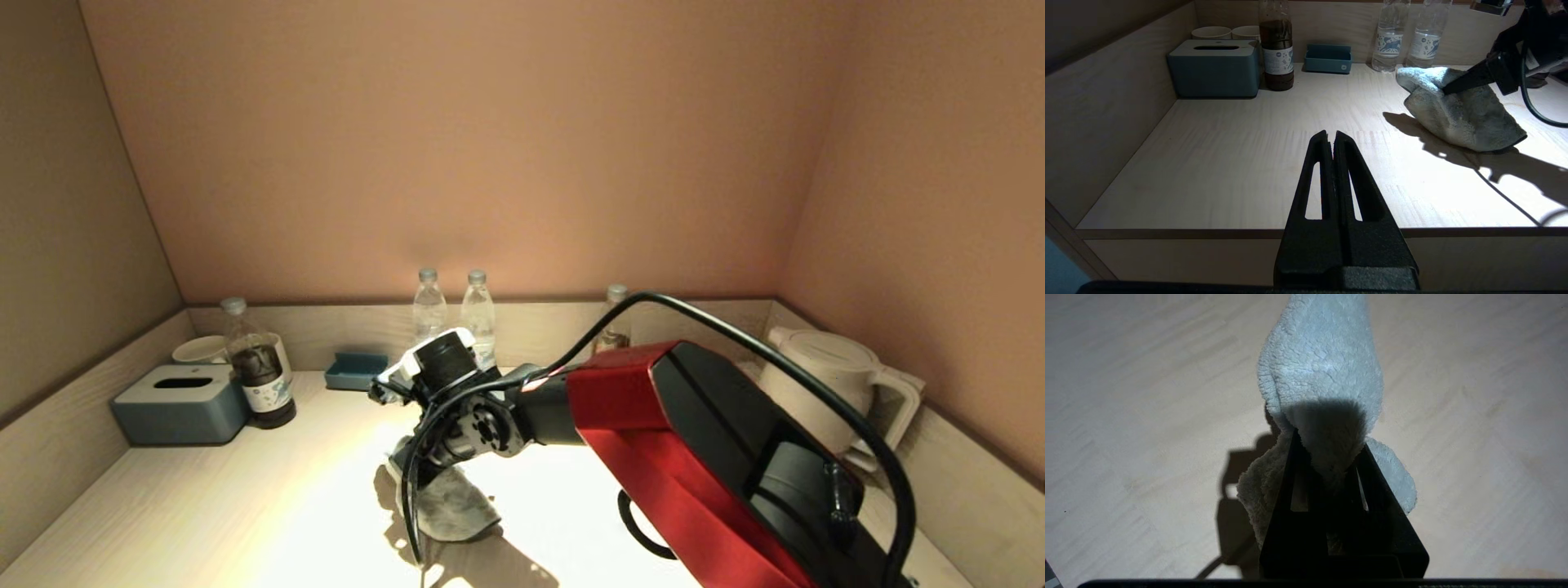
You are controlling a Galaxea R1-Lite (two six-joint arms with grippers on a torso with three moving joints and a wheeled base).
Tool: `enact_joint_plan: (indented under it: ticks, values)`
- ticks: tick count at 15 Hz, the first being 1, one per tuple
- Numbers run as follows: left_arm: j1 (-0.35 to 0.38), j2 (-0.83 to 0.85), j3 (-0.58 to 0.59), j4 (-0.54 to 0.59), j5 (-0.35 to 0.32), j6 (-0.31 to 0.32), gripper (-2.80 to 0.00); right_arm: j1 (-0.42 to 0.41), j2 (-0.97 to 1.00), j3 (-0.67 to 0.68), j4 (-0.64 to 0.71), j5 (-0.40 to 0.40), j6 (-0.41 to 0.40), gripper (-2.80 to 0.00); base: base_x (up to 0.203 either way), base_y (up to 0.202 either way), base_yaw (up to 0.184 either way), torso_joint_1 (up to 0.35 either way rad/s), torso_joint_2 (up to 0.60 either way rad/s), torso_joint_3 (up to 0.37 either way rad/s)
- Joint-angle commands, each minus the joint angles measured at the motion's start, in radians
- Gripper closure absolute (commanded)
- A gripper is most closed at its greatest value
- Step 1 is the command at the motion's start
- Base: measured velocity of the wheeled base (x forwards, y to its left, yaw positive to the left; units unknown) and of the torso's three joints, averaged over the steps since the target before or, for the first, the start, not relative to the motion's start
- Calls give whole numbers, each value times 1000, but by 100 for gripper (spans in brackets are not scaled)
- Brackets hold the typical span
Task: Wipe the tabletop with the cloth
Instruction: Sweep the stains on the table
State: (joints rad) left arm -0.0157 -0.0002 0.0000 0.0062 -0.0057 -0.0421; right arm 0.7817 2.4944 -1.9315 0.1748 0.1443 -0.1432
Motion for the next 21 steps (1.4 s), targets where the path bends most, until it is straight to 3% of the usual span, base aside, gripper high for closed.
enact_joint_plan:
  ticks: [1, 7, 15, 21]
  values:
    - [0, 0, 0, 0, 0, -1, 0, 1, 28, 0, -89, 1, -1, 0, 0, 0, 0, 0, 0, 0]
    - [0, 0, 0, 0, 0, -1, 0, -12, 41, 21, -8, -5, 7, 0, 0, 0, 0, 0, 0, 0]
    - [0, 0, 0, 0, 0, -1, 0, -41, 12, 169, 2, -29, 11, 0, 0, 0, 0, 0, 0, 0]
    - [0, 0, 0, 0, 0, -1, 0, -119, -42, 246, -3, -29, 5, 0, 0, 0, 0, 0, 0, 0]
